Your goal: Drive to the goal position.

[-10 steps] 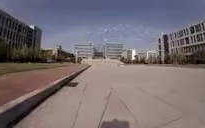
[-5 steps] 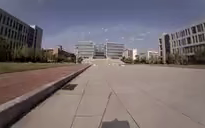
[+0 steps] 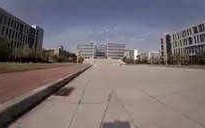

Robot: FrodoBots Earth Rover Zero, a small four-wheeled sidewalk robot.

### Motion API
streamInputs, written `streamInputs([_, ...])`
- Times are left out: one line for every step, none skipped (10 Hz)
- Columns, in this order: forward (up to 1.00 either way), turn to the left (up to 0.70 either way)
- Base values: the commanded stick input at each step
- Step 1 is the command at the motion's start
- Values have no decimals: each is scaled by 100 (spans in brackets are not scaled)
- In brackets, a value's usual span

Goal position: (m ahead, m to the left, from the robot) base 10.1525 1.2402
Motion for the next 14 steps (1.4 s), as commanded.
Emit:
streamInputs([70,1])
streamInputs([70,1])
streamInputs([70,1])
streamInputs([70,1])
streamInputs([70,1])
streamInputs([70,1])
streamInputs([70,1])
streamInputs([70,1])
streamInputs([70,1])
streamInputs([70,1])
streamInputs([70,1])
streamInputs([70,1])
streamInputs([70,1])
streamInputs([70,1])
